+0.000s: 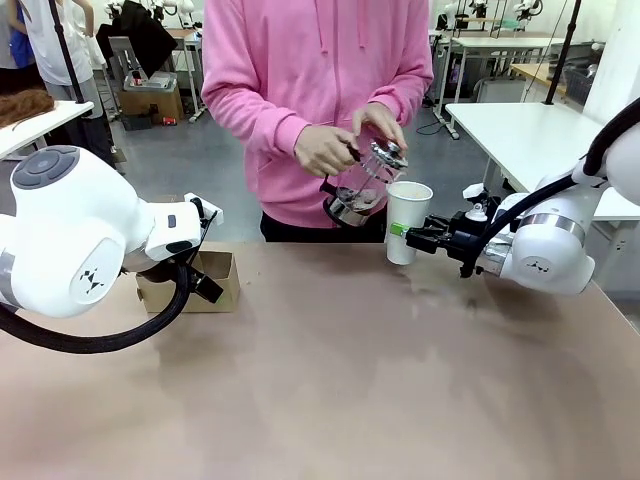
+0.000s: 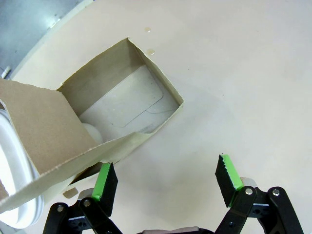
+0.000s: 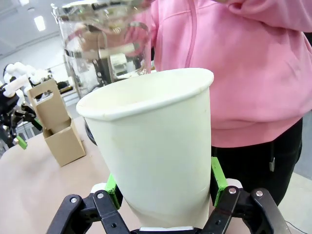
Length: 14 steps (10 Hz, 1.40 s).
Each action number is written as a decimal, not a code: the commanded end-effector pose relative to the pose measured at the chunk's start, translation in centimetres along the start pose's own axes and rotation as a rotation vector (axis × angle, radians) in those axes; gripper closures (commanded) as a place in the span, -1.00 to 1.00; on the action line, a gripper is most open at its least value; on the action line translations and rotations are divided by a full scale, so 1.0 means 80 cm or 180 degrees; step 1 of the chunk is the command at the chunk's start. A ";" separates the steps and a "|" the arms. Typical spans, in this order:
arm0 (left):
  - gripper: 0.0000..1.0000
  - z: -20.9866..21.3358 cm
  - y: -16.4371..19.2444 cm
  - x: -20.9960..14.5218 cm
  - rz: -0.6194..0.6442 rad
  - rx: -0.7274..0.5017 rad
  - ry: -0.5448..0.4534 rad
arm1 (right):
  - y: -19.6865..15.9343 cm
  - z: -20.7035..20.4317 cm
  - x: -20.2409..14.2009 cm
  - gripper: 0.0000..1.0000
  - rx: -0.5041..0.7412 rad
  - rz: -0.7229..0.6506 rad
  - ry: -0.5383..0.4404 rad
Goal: Pour a drink into a cup and package it in a carrier.
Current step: When a person places the Paper Cup Lid on the 600 ml Paper Cup , lift the 600 ml Paper Cup.
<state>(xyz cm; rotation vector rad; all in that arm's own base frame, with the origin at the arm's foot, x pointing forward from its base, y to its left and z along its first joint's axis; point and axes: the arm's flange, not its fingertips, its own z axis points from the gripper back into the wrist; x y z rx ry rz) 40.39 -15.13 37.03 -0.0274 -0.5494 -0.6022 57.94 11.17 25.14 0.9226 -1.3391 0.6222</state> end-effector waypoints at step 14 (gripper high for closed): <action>-1.00 0.001 0.000 0.000 0.0001 -0.0003 -0.0003 | 0.006 0.002 0.006 -0.60 -0.0011 0.0005 -0.0017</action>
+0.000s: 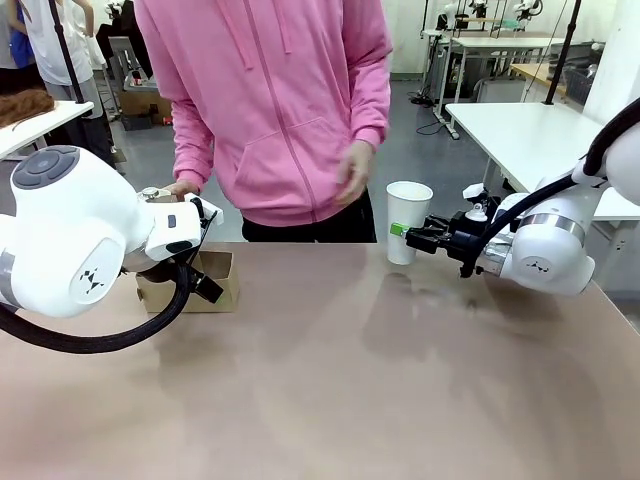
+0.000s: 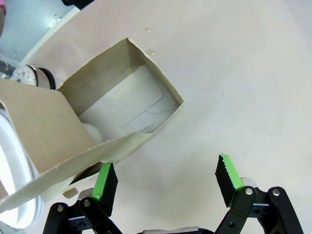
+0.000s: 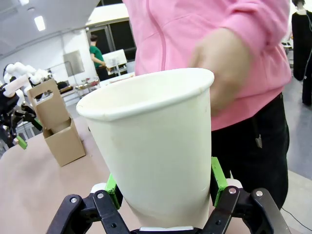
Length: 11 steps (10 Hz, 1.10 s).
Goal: Pour a drink into a cup and package it in a carrier.
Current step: When a person places the Paper Cup Lid on the 600 ml Paper Cup , lift the 600 ml Paper Cup.
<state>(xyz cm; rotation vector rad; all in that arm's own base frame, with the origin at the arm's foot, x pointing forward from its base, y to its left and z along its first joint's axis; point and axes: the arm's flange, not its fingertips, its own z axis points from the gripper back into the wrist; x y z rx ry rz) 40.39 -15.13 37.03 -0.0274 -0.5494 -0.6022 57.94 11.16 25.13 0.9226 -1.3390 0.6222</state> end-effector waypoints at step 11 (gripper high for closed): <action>-1.00 0.001 0.000 0.000 0.0001 -0.0003 -0.0003 | 0.006 0.002 0.006 -0.60 -0.0011 0.0006 -0.0017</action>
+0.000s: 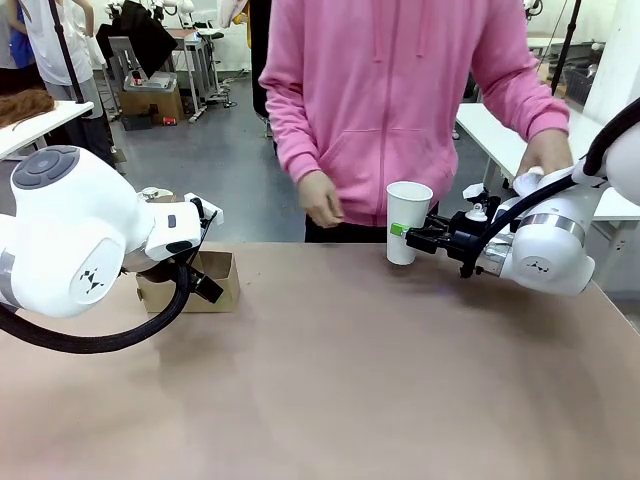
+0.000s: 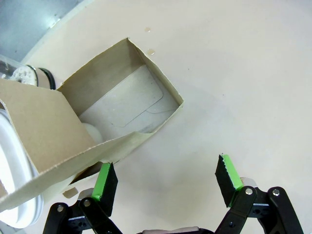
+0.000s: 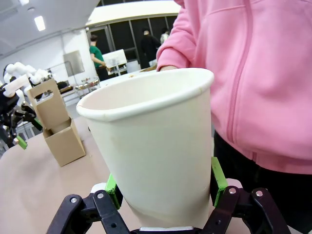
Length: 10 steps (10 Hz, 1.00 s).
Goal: Pour a drink into a cup and package it in a carrier.
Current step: When a person places the Paper Cup Lid on the 600 ml Paper Cup , lift the 600 ml Paper Cup.
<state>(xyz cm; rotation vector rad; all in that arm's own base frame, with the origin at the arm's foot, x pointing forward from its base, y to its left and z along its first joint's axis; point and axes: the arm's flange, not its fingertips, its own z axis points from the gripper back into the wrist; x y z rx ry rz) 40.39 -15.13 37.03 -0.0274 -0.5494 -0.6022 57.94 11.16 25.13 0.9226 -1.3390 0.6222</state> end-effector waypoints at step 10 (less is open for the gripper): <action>-1.00 0.001 0.000 0.000 0.0001 -0.0003 -0.0003 | 0.006 0.002 0.006 -0.60 -0.0011 0.0006 -0.0017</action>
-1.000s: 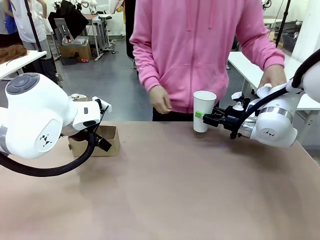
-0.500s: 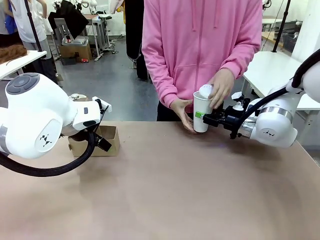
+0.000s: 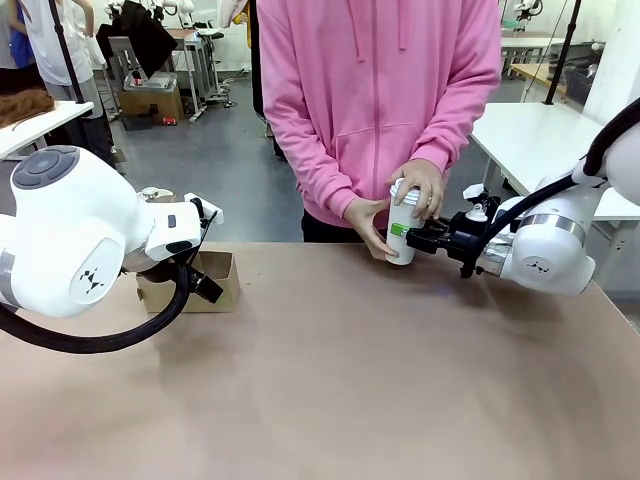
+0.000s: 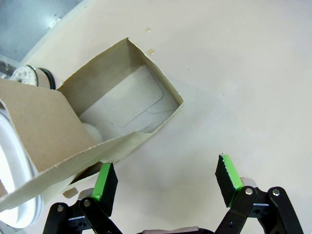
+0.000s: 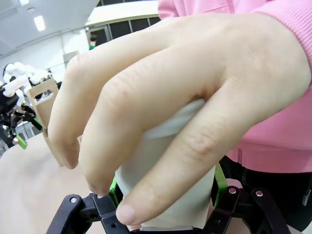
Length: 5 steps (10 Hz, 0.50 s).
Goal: Pour a drink into a cup and package it in a carrier.
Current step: When a person places the Paper Cup Lid on the 600 ml Paper Cup , lift the 600 ml Paper Cup.
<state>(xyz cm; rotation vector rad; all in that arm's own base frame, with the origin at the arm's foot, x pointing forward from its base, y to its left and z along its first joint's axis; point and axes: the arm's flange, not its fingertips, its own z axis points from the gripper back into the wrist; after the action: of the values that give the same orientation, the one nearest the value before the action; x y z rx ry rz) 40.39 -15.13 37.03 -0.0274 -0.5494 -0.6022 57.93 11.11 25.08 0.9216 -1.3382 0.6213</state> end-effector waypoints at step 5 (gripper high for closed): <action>-1.00 0.001 0.000 0.000 0.0001 -0.0003 -0.0003 | 0.006 0.002 0.007 -0.60 -0.0007 0.0007 -0.0020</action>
<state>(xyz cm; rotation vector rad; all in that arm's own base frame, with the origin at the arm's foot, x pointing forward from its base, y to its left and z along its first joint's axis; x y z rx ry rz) 40.39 -15.13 37.03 -0.0274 -0.5494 -0.6022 57.79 11.13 24.81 0.9215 -1.3320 0.6193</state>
